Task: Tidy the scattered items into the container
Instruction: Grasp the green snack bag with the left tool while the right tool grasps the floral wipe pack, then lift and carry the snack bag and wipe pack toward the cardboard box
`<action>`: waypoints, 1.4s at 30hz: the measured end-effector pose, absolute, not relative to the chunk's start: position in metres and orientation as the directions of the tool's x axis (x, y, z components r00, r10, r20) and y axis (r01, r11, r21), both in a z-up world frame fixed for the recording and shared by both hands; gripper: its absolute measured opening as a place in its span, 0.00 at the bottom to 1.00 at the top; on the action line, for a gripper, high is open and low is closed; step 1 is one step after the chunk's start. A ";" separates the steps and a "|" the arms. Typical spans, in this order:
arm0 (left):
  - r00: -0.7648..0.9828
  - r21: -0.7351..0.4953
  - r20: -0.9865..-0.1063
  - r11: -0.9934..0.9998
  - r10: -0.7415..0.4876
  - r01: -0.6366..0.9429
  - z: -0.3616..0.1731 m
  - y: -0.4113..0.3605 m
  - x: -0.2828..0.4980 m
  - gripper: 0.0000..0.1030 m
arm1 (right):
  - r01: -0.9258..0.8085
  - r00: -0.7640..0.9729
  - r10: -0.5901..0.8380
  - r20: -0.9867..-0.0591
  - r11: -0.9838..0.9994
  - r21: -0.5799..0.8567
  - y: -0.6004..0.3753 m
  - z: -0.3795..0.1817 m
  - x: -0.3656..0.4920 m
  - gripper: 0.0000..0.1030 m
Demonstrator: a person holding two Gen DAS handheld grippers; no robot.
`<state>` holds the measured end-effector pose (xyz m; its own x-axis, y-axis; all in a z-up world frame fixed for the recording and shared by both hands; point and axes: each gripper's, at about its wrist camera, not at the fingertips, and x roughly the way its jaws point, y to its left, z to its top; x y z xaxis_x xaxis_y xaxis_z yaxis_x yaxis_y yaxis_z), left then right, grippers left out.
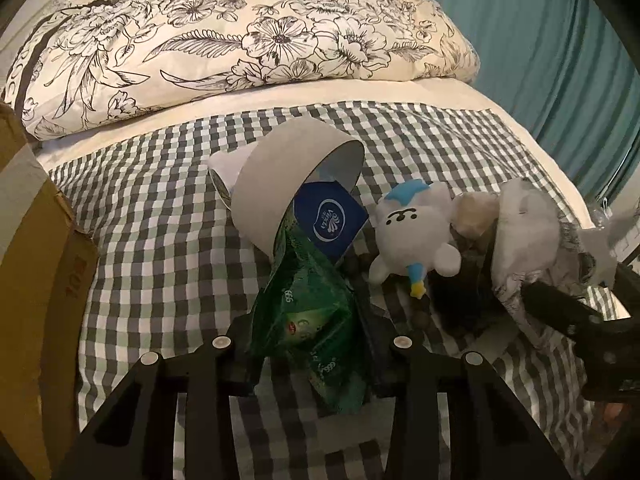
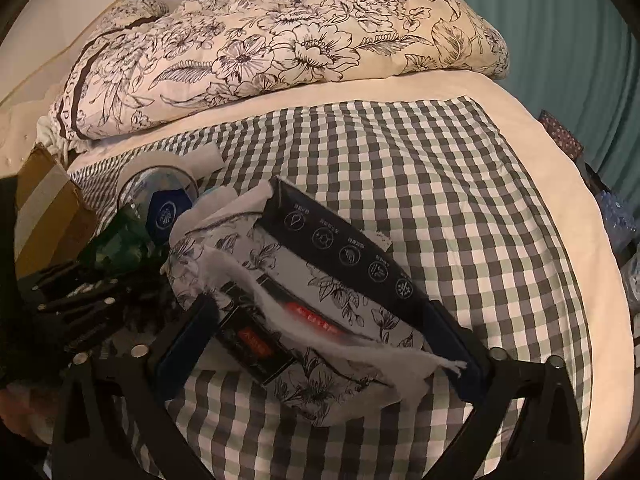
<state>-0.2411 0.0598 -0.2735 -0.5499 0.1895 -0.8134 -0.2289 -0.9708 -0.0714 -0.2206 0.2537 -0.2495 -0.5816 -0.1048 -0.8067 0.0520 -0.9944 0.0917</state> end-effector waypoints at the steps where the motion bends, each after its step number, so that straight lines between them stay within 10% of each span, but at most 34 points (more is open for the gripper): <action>1: -0.553 -0.072 -0.811 -0.971 0.191 -0.230 -0.271 0.059 -0.239 0.38 | 0.052 -0.580 -0.101 -0.808 -0.995 0.088 0.253 -0.249 -0.220 0.73; 2: -0.555 -0.073 -0.810 -0.971 0.192 -0.229 -0.270 0.058 -0.238 0.38 | 0.049 -0.578 -0.088 -0.812 -0.996 0.073 0.252 -0.248 -0.219 0.47; 9: -0.574 -0.078 -0.795 -0.972 0.195 -0.223 -0.252 0.052 -0.229 0.38 | 0.035 -0.569 -0.083 -0.818 -0.996 0.077 0.258 -0.237 -0.211 0.04; 42: -0.745 -0.070 -0.641 -0.980 0.187 -0.186 -0.102 -0.004 -0.116 0.38 | 0.083 -0.736 -0.140 -0.662 -0.990 0.116 0.225 -0.091 -0.092 0.02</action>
<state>-0.1156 -0.0040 -0.1016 -0.7448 0.1869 -0.6405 -0.1857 -0.9801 -0.0702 -0.0919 0.2248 -0.0915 -0.7360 -0.1396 -0.6624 0.0832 -0.9897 0.1162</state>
